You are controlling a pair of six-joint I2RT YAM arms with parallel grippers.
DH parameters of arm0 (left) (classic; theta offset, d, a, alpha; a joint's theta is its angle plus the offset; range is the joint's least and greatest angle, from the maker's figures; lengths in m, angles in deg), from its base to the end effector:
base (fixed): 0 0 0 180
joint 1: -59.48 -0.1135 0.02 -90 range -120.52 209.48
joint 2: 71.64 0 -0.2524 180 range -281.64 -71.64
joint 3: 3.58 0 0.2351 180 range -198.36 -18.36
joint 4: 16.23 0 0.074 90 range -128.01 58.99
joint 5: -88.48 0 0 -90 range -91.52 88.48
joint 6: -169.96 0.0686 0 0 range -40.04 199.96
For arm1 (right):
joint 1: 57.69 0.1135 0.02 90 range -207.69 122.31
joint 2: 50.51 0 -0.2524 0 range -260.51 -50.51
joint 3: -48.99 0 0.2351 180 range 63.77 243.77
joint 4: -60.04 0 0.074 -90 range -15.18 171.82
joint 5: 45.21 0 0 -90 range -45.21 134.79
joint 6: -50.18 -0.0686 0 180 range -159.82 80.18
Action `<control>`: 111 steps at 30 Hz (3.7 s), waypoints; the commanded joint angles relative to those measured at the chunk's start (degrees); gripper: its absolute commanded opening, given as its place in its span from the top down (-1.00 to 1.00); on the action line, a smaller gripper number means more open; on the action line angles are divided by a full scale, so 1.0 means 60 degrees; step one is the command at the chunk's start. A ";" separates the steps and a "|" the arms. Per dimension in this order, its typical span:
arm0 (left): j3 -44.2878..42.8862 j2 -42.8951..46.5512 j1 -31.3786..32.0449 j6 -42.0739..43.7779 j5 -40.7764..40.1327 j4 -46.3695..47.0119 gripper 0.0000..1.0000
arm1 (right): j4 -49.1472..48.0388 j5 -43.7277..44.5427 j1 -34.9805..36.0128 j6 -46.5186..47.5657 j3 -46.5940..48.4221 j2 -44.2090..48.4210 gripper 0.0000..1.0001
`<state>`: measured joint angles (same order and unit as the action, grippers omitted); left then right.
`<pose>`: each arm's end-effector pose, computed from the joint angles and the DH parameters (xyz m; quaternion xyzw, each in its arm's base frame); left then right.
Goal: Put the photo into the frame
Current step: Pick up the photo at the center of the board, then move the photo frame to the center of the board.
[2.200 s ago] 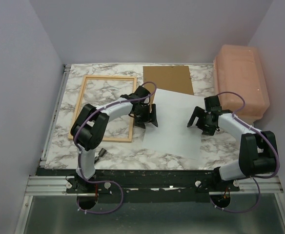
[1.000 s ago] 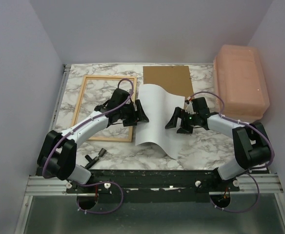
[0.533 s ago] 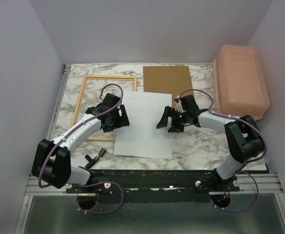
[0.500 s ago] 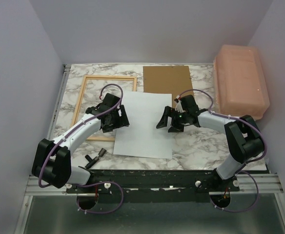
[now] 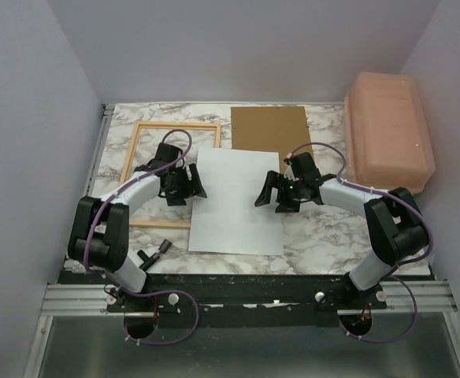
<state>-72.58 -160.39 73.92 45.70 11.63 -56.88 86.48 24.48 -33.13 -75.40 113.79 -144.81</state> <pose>0.2918 -0.0912 0.1640 -0.1365 0.9512 -0.2055 0.1855 0.2821 0.1551 0.1348 0.0390 0.9418 0.2903 0.1650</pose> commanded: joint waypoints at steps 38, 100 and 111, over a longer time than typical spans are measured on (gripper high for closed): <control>0.1246 0.1441 -0.0377 -0.0635 0.4288 0.2626 -0.26 | 0.0767 0.0793 -0.0035 0.0291 -0.0177 -0.0476 -0.92; -0.3647 0.7244 -0.3284 0.0121 0.2150 -0.0483 1.00 | 0.2814 0.0874 0.2445 -0.0409 0.7333 -0.4699 -0.68; -0.3155 0.7405 -0.3285 0.0084 0.2450 -0.0689 1.00 | 0.4655 0.1942 0.2970 -0.0363 1.0734 -0.7358 -0.34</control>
<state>-92.64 -116.63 54.55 45.33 26.16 -59.98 106.81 29.94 -16.54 -78.39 172.85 -184.41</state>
